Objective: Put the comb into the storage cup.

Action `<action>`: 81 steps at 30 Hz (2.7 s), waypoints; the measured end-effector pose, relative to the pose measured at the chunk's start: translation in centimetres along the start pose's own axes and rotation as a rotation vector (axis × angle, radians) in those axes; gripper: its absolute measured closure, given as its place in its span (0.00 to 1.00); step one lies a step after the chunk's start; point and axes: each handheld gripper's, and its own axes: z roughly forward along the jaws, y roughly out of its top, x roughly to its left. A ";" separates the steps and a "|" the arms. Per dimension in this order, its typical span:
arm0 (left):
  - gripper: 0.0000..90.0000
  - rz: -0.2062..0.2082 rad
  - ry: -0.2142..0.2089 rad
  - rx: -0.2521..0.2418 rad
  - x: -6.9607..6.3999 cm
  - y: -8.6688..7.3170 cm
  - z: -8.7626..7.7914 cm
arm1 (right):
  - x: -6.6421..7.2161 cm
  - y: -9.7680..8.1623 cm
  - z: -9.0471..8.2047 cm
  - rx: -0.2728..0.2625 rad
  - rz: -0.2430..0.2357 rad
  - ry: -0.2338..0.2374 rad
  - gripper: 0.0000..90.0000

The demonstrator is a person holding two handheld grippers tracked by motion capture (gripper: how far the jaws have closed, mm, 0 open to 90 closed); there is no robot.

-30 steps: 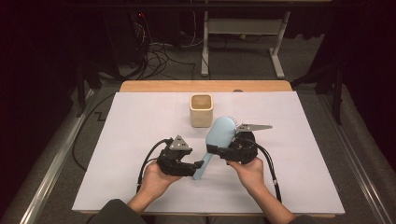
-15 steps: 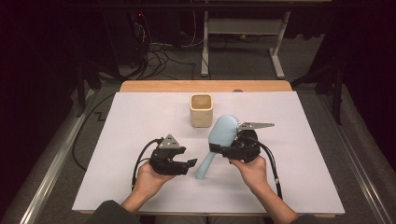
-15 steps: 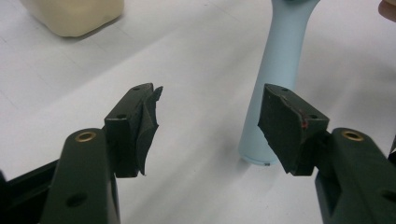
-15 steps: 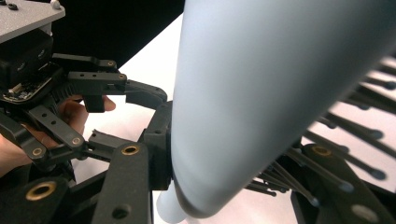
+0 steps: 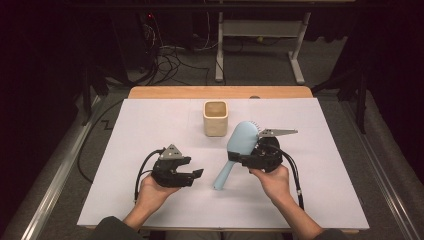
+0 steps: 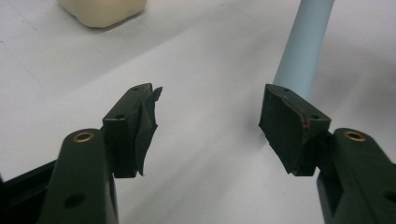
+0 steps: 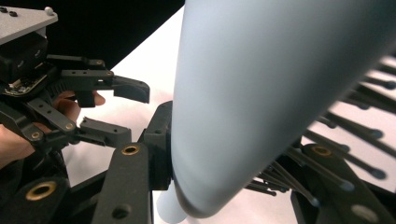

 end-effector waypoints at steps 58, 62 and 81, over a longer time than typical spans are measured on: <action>0.34 -0.120 0.275 -0.212 5.9 -8.8 -5.5 | -2.8 3.8 -3.6 0.021 -0.028 -0.163 0.62; 0.34 -0.130 0.275 -0.213 6.1 -9.1 -5.5 | -2.9 4.2 -3.7 0.017 -0.032 -0.167 0.61; 0.33 -0.142 0.288 -0.245 6.1 -10.1 -6.3 | -3.1 6.2 -4.0 0.005 -0.037 -0.188 0.61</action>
